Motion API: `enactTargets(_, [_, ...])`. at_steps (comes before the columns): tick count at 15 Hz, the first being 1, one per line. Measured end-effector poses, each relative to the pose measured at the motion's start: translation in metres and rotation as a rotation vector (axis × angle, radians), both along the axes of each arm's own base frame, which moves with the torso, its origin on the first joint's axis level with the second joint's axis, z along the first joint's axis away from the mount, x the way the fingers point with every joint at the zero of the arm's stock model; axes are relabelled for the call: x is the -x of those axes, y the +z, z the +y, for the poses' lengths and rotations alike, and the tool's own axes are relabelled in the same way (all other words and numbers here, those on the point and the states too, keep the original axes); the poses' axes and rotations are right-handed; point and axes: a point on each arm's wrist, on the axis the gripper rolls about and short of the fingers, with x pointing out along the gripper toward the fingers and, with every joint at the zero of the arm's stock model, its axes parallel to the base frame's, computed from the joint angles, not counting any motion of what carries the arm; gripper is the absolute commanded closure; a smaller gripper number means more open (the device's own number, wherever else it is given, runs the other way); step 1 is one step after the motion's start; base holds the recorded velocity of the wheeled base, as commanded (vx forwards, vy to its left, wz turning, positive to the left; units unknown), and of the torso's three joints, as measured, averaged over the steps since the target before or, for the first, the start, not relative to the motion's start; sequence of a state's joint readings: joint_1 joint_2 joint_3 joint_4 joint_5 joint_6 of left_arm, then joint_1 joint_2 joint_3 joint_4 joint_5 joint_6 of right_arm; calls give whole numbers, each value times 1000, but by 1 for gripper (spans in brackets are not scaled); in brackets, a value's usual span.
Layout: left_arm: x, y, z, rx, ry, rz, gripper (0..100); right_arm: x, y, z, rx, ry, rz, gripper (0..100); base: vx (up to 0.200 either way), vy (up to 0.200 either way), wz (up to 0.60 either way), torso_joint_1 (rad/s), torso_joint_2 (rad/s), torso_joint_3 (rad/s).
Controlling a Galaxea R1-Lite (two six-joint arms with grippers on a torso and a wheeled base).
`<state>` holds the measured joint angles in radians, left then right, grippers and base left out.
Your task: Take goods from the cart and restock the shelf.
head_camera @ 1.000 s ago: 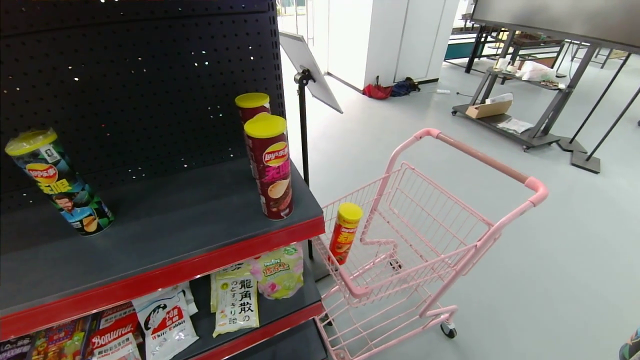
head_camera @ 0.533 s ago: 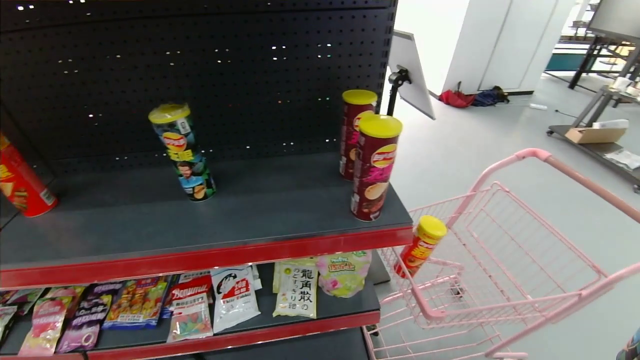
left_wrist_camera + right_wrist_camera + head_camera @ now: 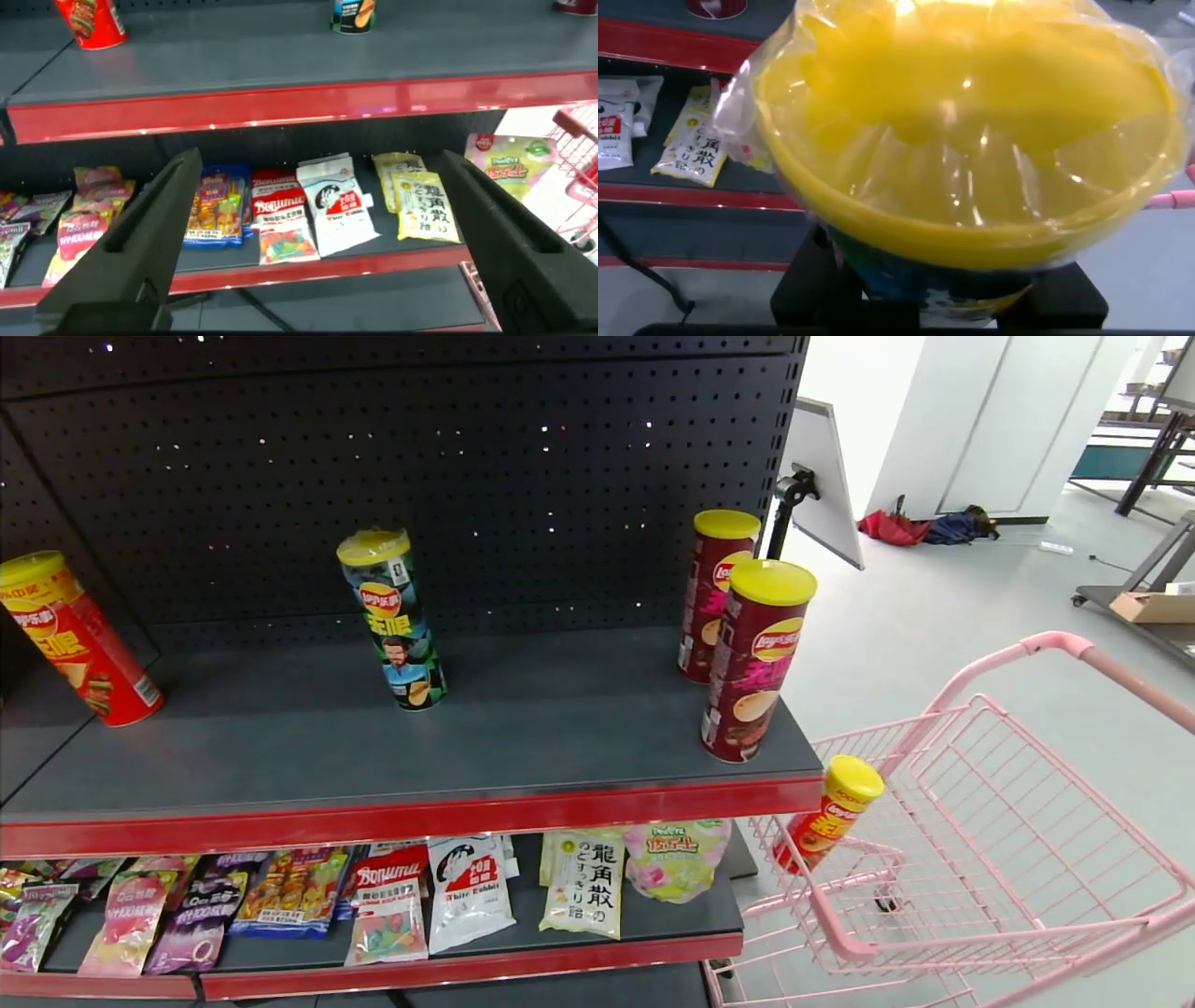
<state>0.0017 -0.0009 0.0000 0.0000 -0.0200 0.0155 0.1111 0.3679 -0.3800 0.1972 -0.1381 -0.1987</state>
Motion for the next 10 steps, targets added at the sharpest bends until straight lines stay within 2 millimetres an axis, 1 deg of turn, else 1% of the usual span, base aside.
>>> enactTargets(3, [0, 0, 0, 0, 0, 0, 0, 10, -5, -1, -6, 1, -49, 100, 0, 200, 0, 3, 2, 1])
enactTargets(7, [0, 0, 0, 0, 0, 0, 0, 15, -6, -2, -12, 4, -80, 100, 0, 200, 0, 5, 4, 5])
enactTargets(10, [0, 0, 0, 0, 0, 0, 0, 18, -12, -1, -32, 46, -88, 100, 0, 200, 0, 1, -1, 2])
